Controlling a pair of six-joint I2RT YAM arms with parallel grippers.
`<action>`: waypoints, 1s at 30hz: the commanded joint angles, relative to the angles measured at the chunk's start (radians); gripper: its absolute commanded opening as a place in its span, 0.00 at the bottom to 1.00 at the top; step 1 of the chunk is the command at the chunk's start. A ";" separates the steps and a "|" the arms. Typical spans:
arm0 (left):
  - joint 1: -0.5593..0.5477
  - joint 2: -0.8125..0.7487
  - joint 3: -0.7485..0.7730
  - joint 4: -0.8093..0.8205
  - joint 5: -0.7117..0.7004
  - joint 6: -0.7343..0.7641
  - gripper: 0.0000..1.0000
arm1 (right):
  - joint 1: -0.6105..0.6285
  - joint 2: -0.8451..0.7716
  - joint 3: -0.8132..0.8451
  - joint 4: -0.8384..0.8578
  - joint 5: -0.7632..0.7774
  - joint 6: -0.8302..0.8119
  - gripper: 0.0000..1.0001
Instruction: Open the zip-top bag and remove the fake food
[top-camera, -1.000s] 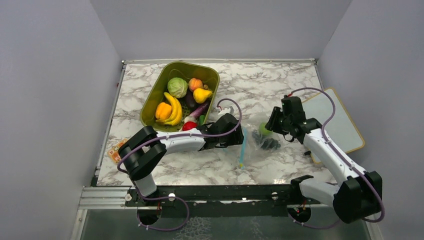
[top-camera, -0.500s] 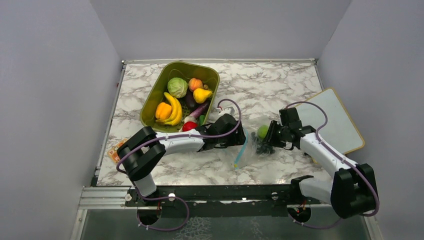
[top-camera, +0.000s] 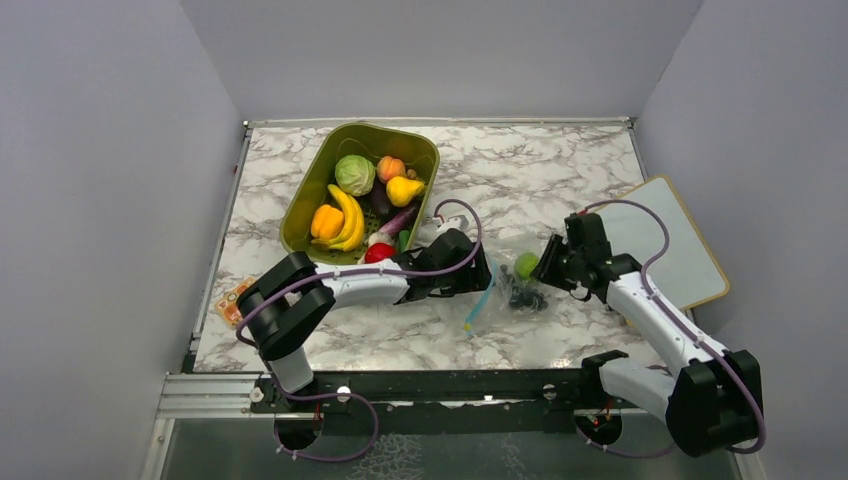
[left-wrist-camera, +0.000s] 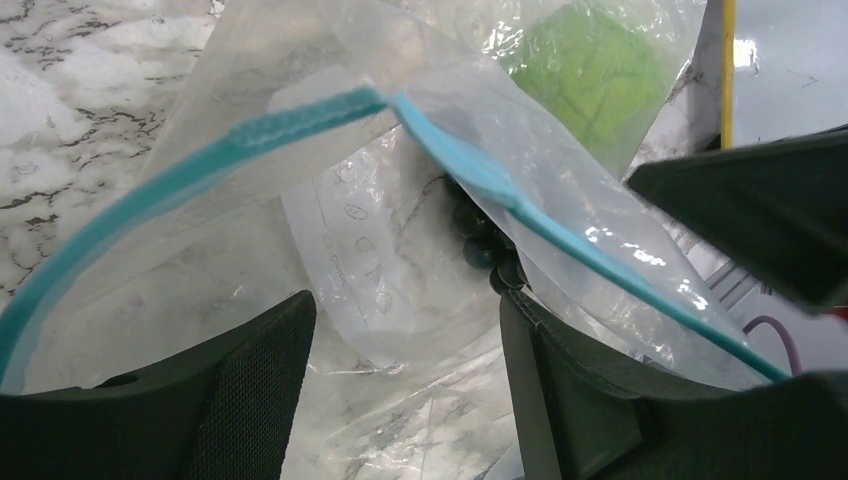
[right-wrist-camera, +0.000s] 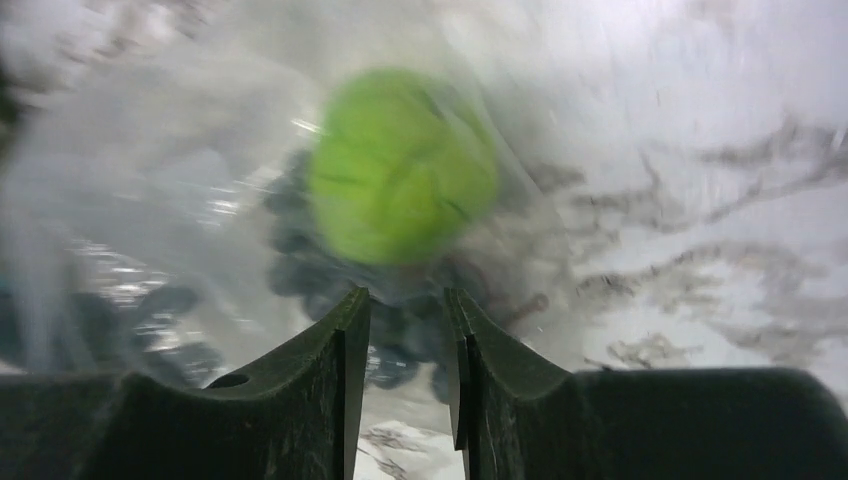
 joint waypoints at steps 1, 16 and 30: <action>-0.004 -0.024 -0.043 0.102 0.027 -0.036 0.70 | -0.001 0.016 -0.124 0.017 -0.054 0.075 0.31; 0.007 0.118 -0.017 0.230 0.202 -0.121 0.75 | -0.001 -0.034 -0.234 0.124 -0.198 0.083 0.29; 0.007 0.100 -0.001 0.288 0.253 -0.112 0.34 | -0.001 -0.051 -0.259 0.159 -0.228 0.099 0.29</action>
